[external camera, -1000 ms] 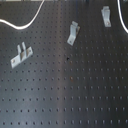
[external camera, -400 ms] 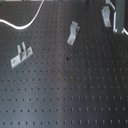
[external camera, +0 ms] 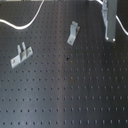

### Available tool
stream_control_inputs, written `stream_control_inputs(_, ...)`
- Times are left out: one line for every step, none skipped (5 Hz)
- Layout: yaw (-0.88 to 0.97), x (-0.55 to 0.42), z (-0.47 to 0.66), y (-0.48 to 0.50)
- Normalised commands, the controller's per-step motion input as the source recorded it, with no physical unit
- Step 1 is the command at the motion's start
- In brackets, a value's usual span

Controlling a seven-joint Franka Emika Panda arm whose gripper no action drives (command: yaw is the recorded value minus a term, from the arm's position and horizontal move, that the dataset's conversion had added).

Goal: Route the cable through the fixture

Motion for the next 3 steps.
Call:
stream_control_inputs(0.03,-0.316,0.33,-0.001)
stream_control_inputs(0.01,-0.297,0.29,0.03)
stream_control_inputs(0.0,-0.216,0.15,0.036)
